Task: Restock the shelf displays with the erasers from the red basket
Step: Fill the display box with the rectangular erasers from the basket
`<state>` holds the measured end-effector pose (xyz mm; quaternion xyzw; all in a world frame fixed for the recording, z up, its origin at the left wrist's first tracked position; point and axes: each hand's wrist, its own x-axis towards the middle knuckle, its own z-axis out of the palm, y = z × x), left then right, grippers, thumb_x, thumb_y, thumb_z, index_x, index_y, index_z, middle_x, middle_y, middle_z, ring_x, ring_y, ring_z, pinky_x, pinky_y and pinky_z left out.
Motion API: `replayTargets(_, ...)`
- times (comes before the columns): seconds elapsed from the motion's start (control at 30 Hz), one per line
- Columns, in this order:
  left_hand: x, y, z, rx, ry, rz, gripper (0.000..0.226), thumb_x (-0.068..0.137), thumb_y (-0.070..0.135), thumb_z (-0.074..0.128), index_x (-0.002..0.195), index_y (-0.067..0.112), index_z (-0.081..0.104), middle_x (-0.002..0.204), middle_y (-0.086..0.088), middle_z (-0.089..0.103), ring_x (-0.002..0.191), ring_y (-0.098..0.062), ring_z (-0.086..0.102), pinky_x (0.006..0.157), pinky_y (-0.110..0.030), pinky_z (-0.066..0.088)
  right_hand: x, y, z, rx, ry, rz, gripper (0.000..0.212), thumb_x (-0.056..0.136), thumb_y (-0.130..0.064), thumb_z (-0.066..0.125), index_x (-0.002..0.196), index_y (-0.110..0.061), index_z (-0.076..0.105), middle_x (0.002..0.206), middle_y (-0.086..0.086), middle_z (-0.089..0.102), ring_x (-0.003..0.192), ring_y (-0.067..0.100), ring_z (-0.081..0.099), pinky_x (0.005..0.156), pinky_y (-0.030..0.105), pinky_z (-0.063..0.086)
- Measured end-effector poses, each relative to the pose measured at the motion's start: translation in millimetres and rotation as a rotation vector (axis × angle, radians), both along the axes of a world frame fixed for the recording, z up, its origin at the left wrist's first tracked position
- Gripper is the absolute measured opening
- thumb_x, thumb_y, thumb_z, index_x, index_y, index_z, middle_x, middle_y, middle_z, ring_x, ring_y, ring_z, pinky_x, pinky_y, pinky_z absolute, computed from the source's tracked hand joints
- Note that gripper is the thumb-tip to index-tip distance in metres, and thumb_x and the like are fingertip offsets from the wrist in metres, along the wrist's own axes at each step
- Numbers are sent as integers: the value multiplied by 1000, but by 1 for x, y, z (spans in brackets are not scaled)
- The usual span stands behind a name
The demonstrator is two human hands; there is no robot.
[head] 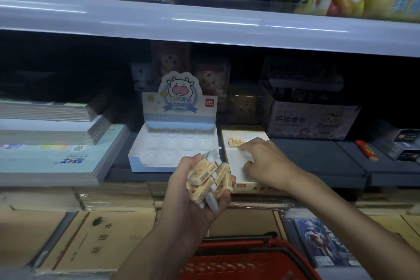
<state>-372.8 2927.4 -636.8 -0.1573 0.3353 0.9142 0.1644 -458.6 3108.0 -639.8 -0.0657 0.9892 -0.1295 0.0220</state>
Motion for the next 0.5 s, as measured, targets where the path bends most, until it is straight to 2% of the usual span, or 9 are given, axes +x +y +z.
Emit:
replayTargets(0.07,-1,-1,1,-7,2,17,45,94,35,67,124,2,71,101,-17,75,85,-31,73,61,-29,58,1,0,5,-10,90,-1,46,97,-10,54,141,-22,60,140,5,49,133,25,46,106,34,44)
replayTargets(0.1,-2,-1,2,-11,7,22,42,94,35,68,121,3,73,102,-17,76,85,-31,73,63,-30,58,3,-2,10,-49,161,-1,39,98,-13,56,134,-24,66,134,2,54,124,21,53,99,32,46)
replayTargets(0.17,-2,-3,3,-27,21,30,38,94,36,70,114,3,74,103,-18,76,85,-32,74,71,-32,56,9,-9,25,-251,231,11,21,99,-22,59,110,-28,76,113,-8,67,97,8,64,83,28,51)
replayTargets(0.23,-4,-6,4,-56,57,23,35,94,36,70,107,4,75,103,-19,76,85,-31,74,80,-35,53,19,-19,44,-537,115,50,19,100,-35,62,94,-28,79,91,-12,74,75,-2,65,70,20,53)
replayTargets(0.3,-5,-7,4,-84,100,5,39,94,38,69,108,3,77,109,-22,76,87,-28,73,84,-35,50,32,-30,57,-704,-50,90,28,95,-47,67,89,-22,79,80,-5,74,63,-2,61,56,13,46)
replayTargets(0.37,-6,-7,6,-110,135,-3,42,95,40,68,114,4,77,115,-22,76,91,-25,71,78,-33,51,38,-37,59,-753,-91,100,32,87,-47,76,90,-16,79,75,0,73,60,1,61,50,11,42)
replayTargets(0.5,-7,-5,7,-168,155,-27,38,95,43,69,108,9,78,100,-13,76,81,-19,70,64,-29,54,38,-39,58,-791,-82,24,25,84,-31,84,92,-9,77,68,-1,71,57,2,61,47,11,41)
